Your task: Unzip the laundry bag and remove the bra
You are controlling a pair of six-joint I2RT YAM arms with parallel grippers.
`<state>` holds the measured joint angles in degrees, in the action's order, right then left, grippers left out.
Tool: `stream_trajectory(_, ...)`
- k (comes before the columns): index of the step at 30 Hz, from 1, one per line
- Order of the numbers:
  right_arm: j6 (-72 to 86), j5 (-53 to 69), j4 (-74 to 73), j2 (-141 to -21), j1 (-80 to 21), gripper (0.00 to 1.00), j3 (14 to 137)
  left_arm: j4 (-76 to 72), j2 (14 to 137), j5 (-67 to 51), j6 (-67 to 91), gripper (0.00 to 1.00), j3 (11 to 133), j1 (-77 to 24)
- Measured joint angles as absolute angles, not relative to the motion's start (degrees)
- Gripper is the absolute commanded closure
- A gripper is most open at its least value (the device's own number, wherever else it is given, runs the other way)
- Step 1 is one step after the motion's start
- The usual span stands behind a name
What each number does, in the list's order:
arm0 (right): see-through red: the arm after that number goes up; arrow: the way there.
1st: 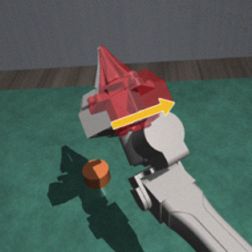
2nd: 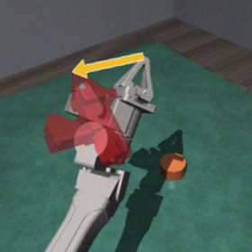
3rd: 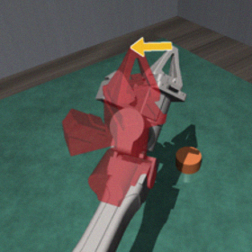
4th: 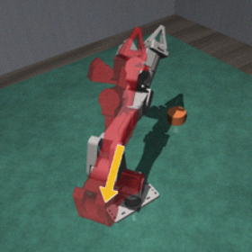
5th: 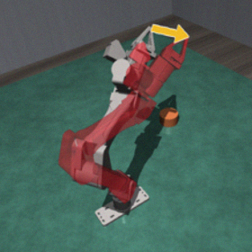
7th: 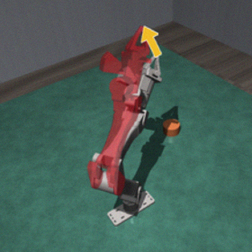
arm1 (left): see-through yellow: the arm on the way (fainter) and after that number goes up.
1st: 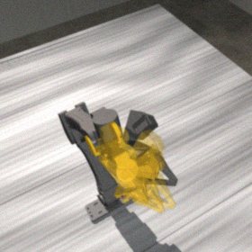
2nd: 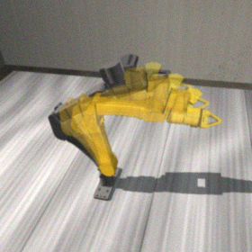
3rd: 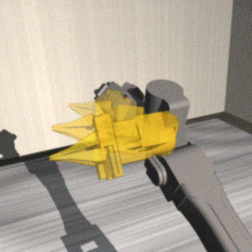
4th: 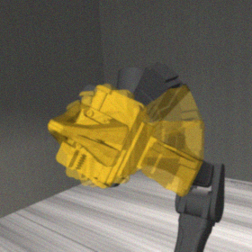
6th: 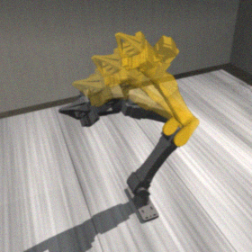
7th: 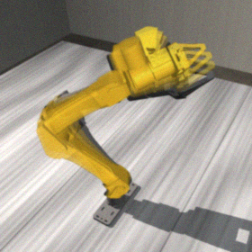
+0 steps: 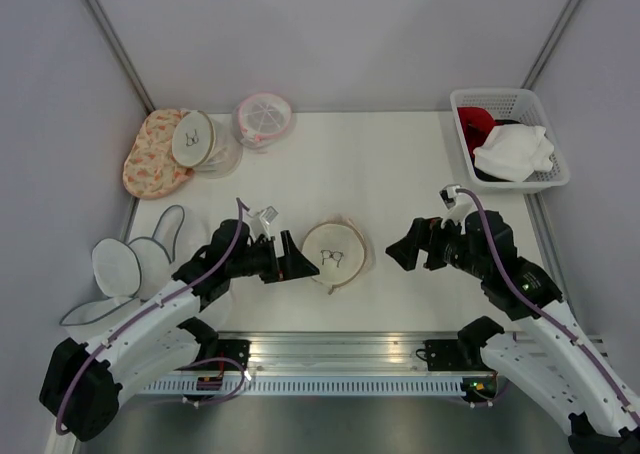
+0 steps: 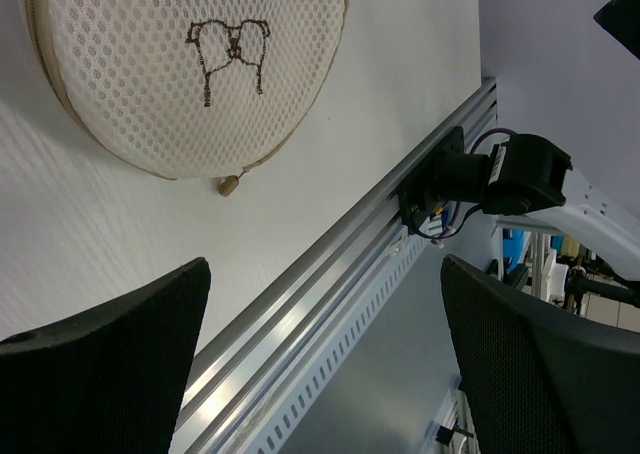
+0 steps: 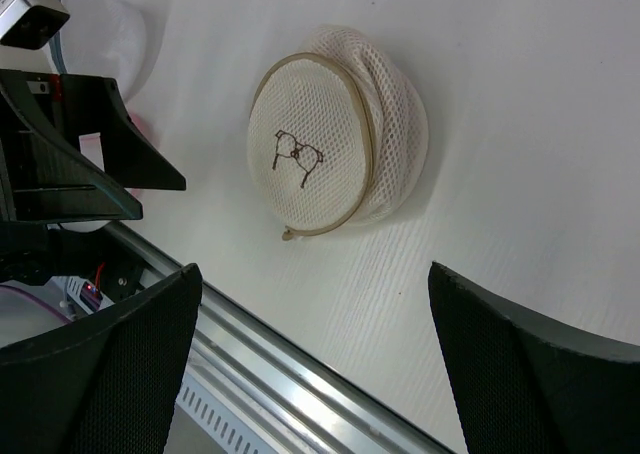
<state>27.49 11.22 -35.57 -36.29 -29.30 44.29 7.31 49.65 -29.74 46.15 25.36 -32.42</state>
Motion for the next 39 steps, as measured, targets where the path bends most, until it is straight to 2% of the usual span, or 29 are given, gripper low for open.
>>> stream_trajectory(13,27.7,16.6,-31.5,-44.1,-29.4,0.02,41.4,-0.3,56.8,-22.5,47.0,0.00,23.6,-33.5)
stream_trajectory(19,27.8,17.4,-29.0,-45.7,-29.4,0.02,41.3,-10.3,65.9,-18.9,50.0,0.00,19.4,-33.5)
stream_trajectory(26,28.2,17.6,-27.8,-45.8,-29.9,0.02,41.2,-24.7,79.6,-18.5,53.9,0.01,20.8,-34.1)
stream_trajectory(29,28.3,17.6,-27.8,-45.6,-30.2,0.02,40.8,-29.6,84.9,-18.5,55.2,0.23,23.1,-35.3)
stream_trajectory(30,28.3,17.6,-27.8,-45.6,-30.3,0.02,40.6,-30.5,86.7,-18.5,55.7,0.48,23.9,-35.8)
stream_trajectory(32,28.3,17.5,-28.0,-45.6,-30.5,0.02,40.3,-32.1,89.4,-18.5,56.8,0.77,25.2,-36.6)
stream_trajectory(33,28.3,17.5,-28.1,-45.6,-30.5,0.02,40.1,-32.8,90.2,-18.6,57.2,0.98,25.5,-37.0)
stream_trajectory(39,28.3,16.4,-29.0,-45.5,-30.8,0.02,39.7,-34.9,89.3,-18.7,58.7,0.98,26.3,-37.9)
